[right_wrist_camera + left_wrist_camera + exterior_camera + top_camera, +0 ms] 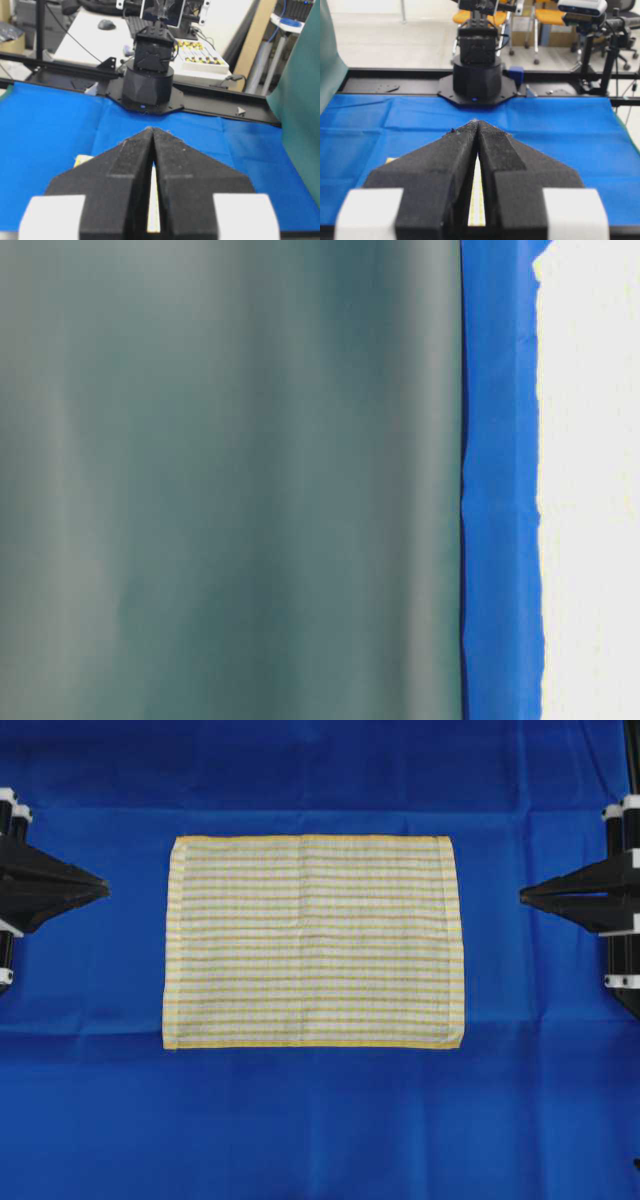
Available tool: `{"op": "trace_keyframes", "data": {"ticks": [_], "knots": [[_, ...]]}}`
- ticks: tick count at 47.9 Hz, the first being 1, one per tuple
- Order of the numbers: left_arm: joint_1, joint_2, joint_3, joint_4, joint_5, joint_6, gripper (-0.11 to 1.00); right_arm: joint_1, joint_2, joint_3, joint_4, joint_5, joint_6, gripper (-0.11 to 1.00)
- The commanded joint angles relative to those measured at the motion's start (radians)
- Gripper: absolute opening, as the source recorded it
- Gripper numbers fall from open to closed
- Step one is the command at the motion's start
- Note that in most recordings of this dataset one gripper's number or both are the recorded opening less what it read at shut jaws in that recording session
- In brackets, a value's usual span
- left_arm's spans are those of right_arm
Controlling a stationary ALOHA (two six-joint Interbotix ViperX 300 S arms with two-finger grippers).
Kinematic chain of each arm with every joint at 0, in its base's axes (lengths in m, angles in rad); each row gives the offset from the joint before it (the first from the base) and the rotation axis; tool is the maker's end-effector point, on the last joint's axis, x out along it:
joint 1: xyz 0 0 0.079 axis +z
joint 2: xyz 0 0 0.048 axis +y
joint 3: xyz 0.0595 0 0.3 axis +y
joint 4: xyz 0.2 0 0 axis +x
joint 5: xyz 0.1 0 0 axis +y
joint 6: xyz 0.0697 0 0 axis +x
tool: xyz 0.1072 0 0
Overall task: Fold the yellow towel.
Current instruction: 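Move both grippers to the towel's top left and right corners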
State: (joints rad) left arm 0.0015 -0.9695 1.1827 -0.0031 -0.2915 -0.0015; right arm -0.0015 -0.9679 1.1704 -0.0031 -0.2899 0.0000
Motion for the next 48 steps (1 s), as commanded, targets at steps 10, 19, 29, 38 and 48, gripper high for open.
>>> {"op": "trace_keyframes", "data": {"ticks": [10, 19, 29, 38, 48], "knots": [[0.043, 0.101, -0.017, -0.040, 0.015, 0.012, 0.01, -0.115, 0.170, -0.071, 0.112, 0.138, 0.041, 0.00], [0.123, 0.213, -0.021, -0.040, 0.094, 0.011, 0.01, -0.222, 0.322, -0.092, 0.135, 0.196, 0.057, 0.00], [0.207, 0.344, -0.025, -0.040, 0.106, 0.012, 0.01, -0.298, 0.479, -0.127, 0.135, 0.222, 0.066, 0.01], [0.267, 0.451, -0.031, -0.040, 0.092, 0.012, 0.22, -0.345, 0.589, -0.141, 0.137, 0.225, 0.067, 0.31], [0.331, 0.568, -0.034, -0.040, 0.035, 0.014, 0.82, -0.399, 0.664, -0.129, 0.138, 0.209, 0.067, 0.76]]}}
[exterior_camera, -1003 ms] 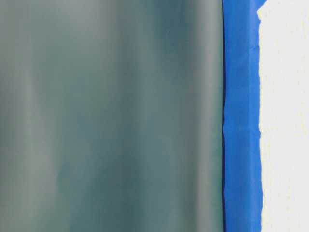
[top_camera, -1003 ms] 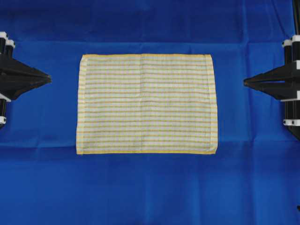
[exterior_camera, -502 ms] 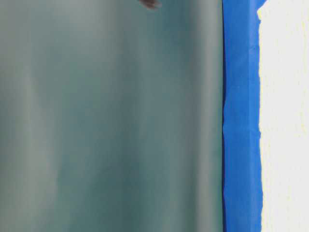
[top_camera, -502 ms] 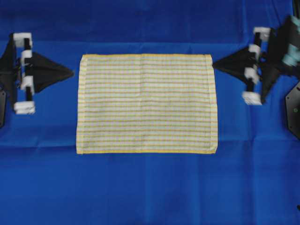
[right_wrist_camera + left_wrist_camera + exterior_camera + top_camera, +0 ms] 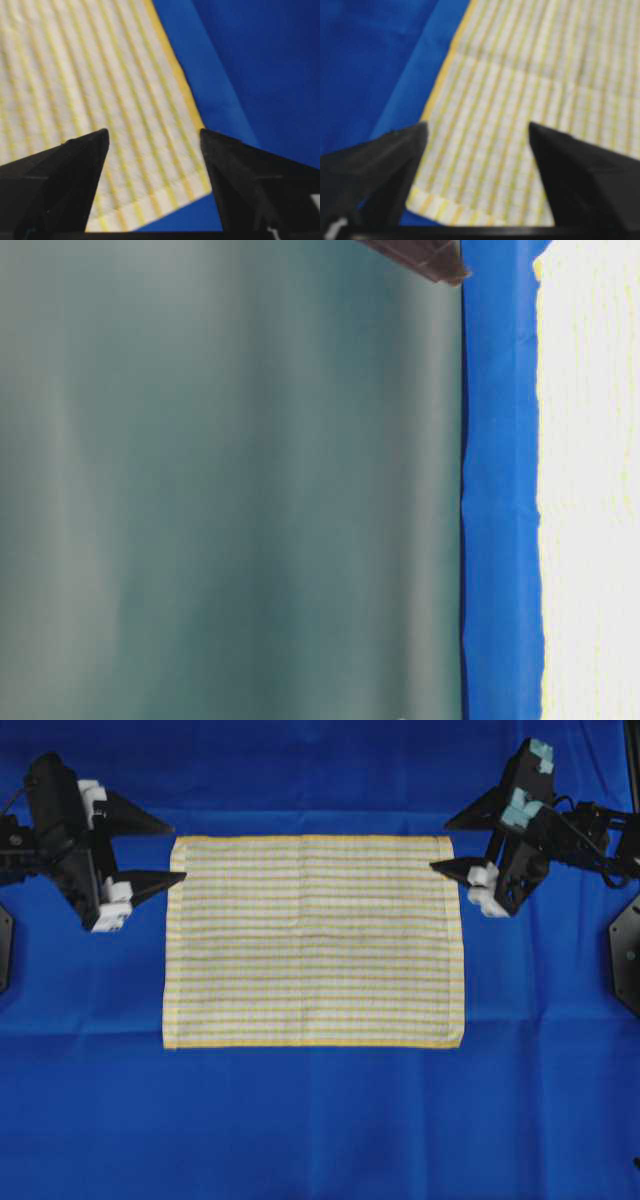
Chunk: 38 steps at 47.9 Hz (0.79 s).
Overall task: Fold the yellow towel.
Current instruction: 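Move both grippers to the towel's top left and right corners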
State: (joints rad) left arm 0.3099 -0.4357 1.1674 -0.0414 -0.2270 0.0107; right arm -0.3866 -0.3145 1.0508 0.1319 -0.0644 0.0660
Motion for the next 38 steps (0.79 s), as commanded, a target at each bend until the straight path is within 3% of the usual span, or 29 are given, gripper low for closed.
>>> {"op": "trace_keyframes", "data": {"ticks": [1, 11, 28, 33, 38], "knots": [[0.029, 0.046, -0.018, -0.002, -0.034, 0.002, 0.85, -0.017, 0.017, -0.008, 0.003, -0.021, 0.002, 0.75], [0.089, 0.175, -0.018, -0.002, -0.092, 0.003, 0.78, -0.060, 0.103, 0.006, 0.023, -0.072, 0.002, 0.69], [0.169, 0.345, -0.021, -0.002, -0.147, 0.003, 0.74, -0.114, 0.247, -0.006, 0.032, -0.152, 0.002, 0.68], [0.176, 0.370, -0.026, -0.002, -0.149, 0.003, 0.68, -0.127, 0.279, -0.008, 0.041, -0.166, 0.000, 0.67], [0.176, 0.400, -0.034, -0.002, -0.149, 0.002, 0.50, -0.132, 0.304, -0.009, 0.046, -0.184, 0.000, 0.61]]}}
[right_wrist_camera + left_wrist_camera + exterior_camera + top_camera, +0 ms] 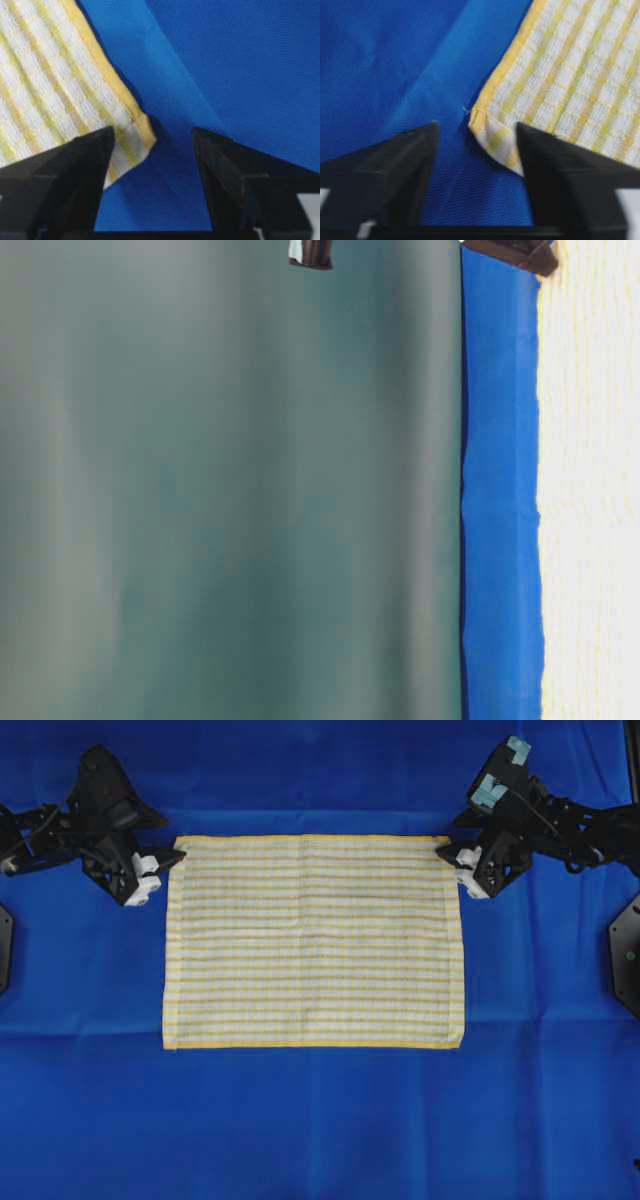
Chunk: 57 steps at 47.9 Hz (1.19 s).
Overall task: Fold the yellow towel.
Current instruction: 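Move both grippers to the towel's top left and right corners, then grasp the top corners of the yellow checked towel with both grippers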
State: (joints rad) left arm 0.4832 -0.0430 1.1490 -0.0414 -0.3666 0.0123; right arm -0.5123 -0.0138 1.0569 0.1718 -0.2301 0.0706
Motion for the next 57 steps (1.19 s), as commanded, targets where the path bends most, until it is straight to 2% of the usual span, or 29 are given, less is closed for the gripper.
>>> {"op": "trace_keyframes", "data": {"ticks": [1, 4, 10, 15, 29, 46, 57], "knots": [[0.003, 0.014, -0.017, -0.002, -0.009, 0.000, 0.45, -0.005, 0.006, -0.015, 0.006, -0.020, -0.003, 0.59], [0.003, 0.034, -0.025, -0.005, -0.009, -0.002, 0.30, -0.005, 0.014, -0.015, 0.006, -0.021, -0.005, 0.53], [0.003, 0.071, -0.037, -0.006, -0.009, -0.002, 0.06, -0.005, 0.012, -0.011, 0.008, -0.026, -0.005, 0.25], [0.003, 0.081, -0.040, -0.006, -0.009, 0.000, 0.03, -0.002, 0.012, -0.012, 0.008, -0.026, -0.005, 0.06], [0.005, 0.054, -0.035, -0.006, 0.009, -0.003, 0.03, 0.011, -0.005, -0.012, 0.009, -0.025, -0.003, 0.06], [0.003, -0.106, -0.034, -0.006, 0.101, -0.005, 0.03, 0.011, -0.132, 0.000, 0.012, 0.015, -0.003, 0.06], [-0.037, -0.183, -0.025, -0.006, 0.132, -0.011, 0.03, 0.015, -0.149, 0.000, 0.020, 0.018, -0.003, 0.06]]}}
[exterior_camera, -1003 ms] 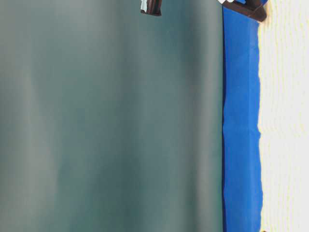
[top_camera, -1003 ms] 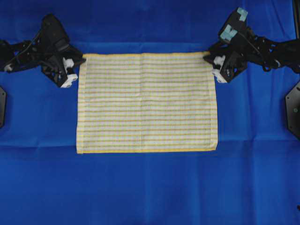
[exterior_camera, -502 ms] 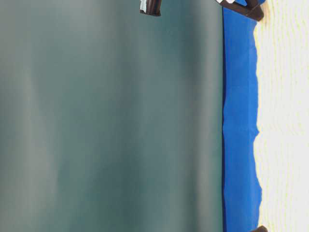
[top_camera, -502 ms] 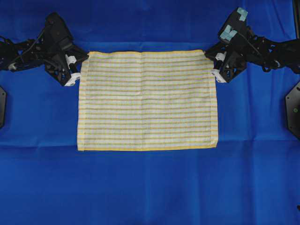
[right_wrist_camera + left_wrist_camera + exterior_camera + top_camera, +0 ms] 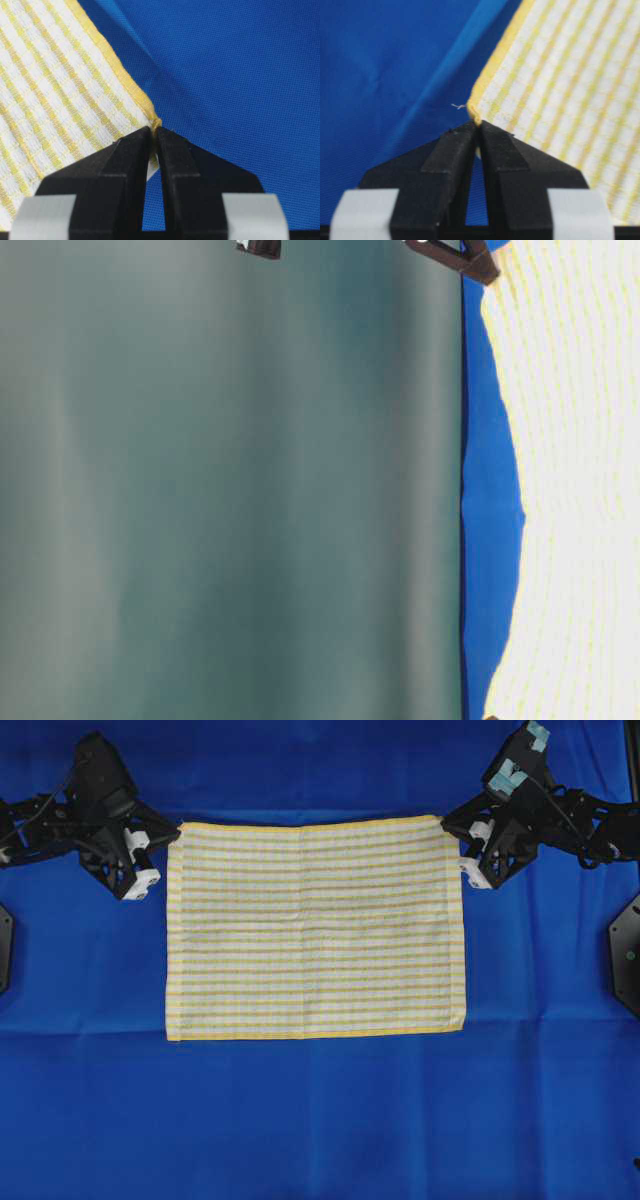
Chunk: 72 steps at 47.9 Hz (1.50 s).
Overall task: Fold the yellow towel.
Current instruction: 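Grasp the top corners of the yellow checked towel with both grippers, then lift the top edge and fold it down toward the bottom edge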
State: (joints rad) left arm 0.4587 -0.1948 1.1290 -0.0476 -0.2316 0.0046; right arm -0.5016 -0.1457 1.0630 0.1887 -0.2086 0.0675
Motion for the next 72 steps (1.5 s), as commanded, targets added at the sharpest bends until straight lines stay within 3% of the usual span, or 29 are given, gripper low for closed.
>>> {"op": "trace_keyframes", "data": {"ticks": [1, 18, 24, 35, 49, 72], "knots": [[-0.015, -0.034, -0.003, 0.000, -0.003, -0.003, 0.03, 0.005, -0.017, -0.006, 0.003, -0.003, 0.000, 0.06], [-0.023, -0.046, 0.011, 0.000, 0.003, -0.006, 0.03, 0.034, -0.018, -0.008, 0.005, -0.003, 0.000, 0.06], [-0.061, -0.061, 0.025, -0.005, 0.008, -0.021, 0.03, 0.064, -0.029, 0.000, 0.017, 0.005, 0.002, 0.06], [-0.201, -0.114, 0.066, -0.006, 0.008, -0.104, 0.03, 0.158, -0.086, 0.032, 0.063, 0.043, 0.002, 0.06], [-0.425, -0.189, 0.106, -0.006, 0.009, -0.179, 0.03, 0.299, -0.183, 0.086, 0.158, 0.044, 0.002, 0.06], [-0.641, -0.202, 0.106, -0.008, 0.012, -0.311, 0.03, 0.548, -0.244, 0.120, 0.290, 0.044, 0.002, 0.06]]}}
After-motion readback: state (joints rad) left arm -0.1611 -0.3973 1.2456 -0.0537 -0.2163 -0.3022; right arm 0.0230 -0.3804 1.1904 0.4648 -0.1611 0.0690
